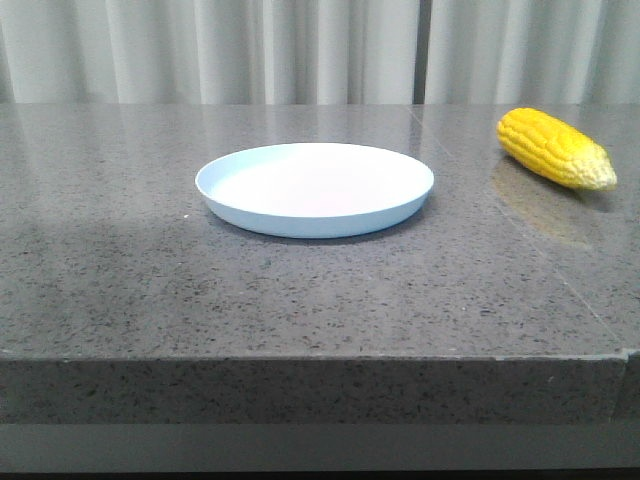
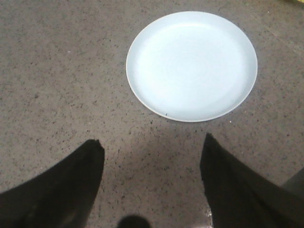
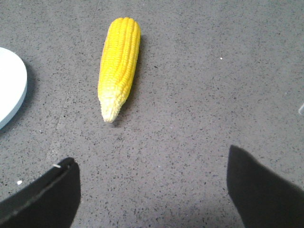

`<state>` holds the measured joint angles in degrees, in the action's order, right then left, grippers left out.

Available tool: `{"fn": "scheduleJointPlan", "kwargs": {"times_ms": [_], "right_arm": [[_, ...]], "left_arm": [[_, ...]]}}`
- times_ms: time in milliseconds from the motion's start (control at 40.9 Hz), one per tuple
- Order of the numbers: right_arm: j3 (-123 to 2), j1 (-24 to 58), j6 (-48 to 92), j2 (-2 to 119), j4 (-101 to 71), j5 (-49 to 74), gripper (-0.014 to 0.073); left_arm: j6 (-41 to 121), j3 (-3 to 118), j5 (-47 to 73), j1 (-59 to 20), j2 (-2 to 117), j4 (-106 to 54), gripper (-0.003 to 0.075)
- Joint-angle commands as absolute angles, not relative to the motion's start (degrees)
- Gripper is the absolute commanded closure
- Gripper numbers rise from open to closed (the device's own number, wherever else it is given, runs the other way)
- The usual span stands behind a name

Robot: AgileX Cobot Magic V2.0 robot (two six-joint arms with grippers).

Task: Place corn on plate with both arms
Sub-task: 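Lower the right gripper over the yellow corn cob and grasp it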

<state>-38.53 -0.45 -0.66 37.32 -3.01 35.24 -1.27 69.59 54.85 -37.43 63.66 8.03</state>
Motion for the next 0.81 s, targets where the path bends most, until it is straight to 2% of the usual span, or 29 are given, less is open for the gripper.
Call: {"fn": "scheduleJointPlan", "kwargs": {"times_ms": [0,342,782], "right_arm": [[-40.1,-0.4,-0.4,37.8,-2.6,31.0,-0.0053],[-40.1,-0.4,-0.4,37.8,-2.6,31.0,-0.0053],[-40.1,-0.4,-0.4,37.8,-2.8,30.7,-0.0053]], "left_arm": [[-2.8,65.5,49.3,-37.9,57.3,8.4,0.028],[-4.9,50.6,45.2,-37.9,42.0,8.4,0.028],[-4.9,49.6,45.6,-37.9,40.5,8.8,0.028]]}}
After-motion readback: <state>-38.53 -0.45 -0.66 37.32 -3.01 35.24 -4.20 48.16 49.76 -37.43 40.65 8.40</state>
